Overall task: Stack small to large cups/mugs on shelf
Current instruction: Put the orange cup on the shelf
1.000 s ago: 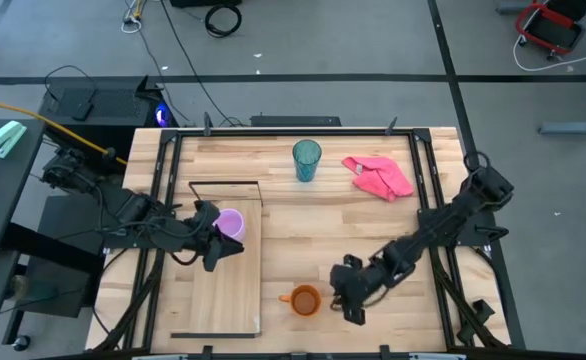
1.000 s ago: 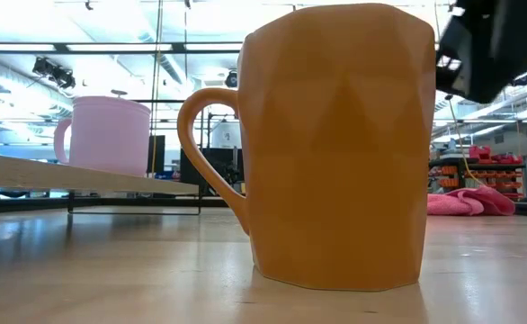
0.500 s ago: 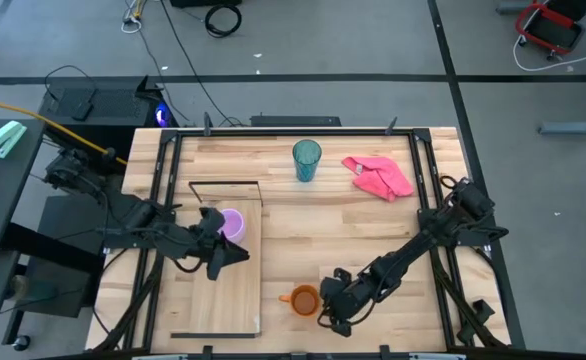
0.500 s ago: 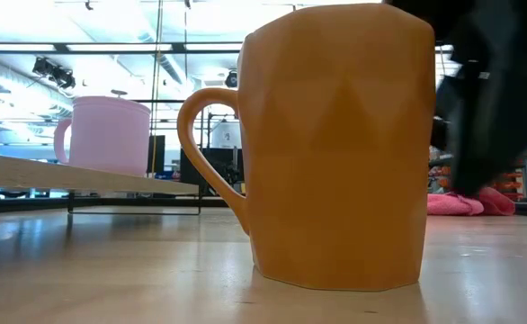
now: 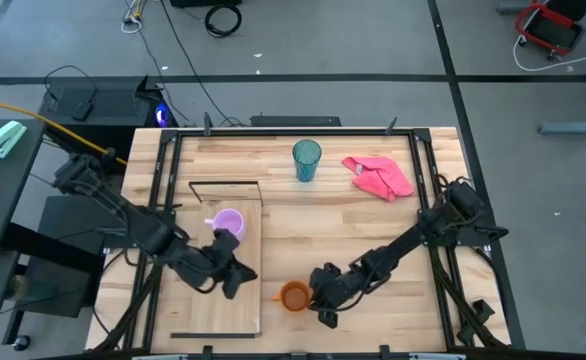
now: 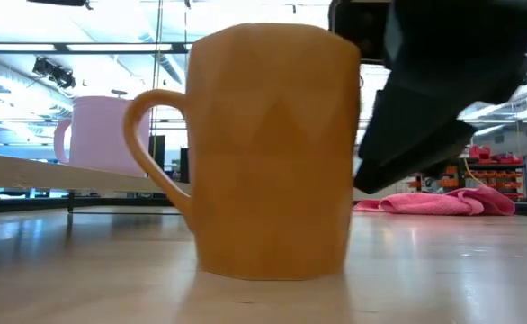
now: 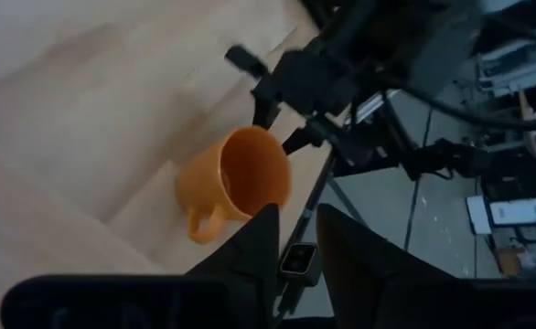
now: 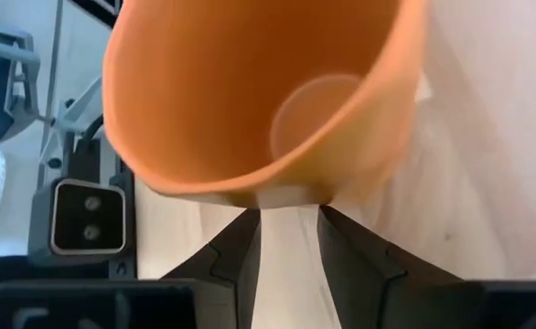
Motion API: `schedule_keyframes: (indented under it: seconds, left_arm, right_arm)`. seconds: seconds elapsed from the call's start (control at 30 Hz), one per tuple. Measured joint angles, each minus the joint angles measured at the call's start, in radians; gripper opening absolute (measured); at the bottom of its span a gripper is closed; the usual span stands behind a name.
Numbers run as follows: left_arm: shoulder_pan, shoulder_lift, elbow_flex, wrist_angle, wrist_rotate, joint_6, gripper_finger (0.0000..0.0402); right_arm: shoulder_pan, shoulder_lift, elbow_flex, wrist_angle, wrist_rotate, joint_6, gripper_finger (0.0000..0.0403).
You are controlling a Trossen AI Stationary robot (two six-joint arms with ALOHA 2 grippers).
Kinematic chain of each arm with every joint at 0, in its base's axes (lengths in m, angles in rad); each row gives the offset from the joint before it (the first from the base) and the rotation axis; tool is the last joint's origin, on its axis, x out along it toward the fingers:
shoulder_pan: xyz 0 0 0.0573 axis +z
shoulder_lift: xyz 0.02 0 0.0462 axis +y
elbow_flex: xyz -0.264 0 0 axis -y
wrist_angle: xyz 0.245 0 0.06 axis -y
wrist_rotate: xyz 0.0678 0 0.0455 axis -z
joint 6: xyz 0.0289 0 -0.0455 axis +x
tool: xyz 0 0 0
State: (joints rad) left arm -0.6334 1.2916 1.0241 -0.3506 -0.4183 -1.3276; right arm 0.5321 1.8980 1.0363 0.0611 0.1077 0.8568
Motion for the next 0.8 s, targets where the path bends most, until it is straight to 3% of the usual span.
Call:
schedule_keyframes:
  seconds: [0.3,0.43,0.6,0.8]
  left_arm:
    - [0.002,0.099,0.000,0.031,0.002,-0.179,0.0079]
    - [0.002,0.122,-0.001,0.069,0.004,-0.182,0.0075]
    - [0.002,0.125,-0.001,0.102,0.028,-0.195,0.0071]
    - [0.002,0.139,-0.001,0.087,0.089,-0.234,0.0067]
  right_arm:
    - [-0.048,0.000,0.000,0.035,-0.004,-0.021,0.0118]
    - [-0.061,0.000,0.000,0.044,-0.016,-0.021,0.0118]
    - [-0.018,-0.013,0.002,0.052,-0.107,-0.005,0.0118]
    - [0.006,-0.011,0.002,0.081,-0.103,-0.065,0.0118]
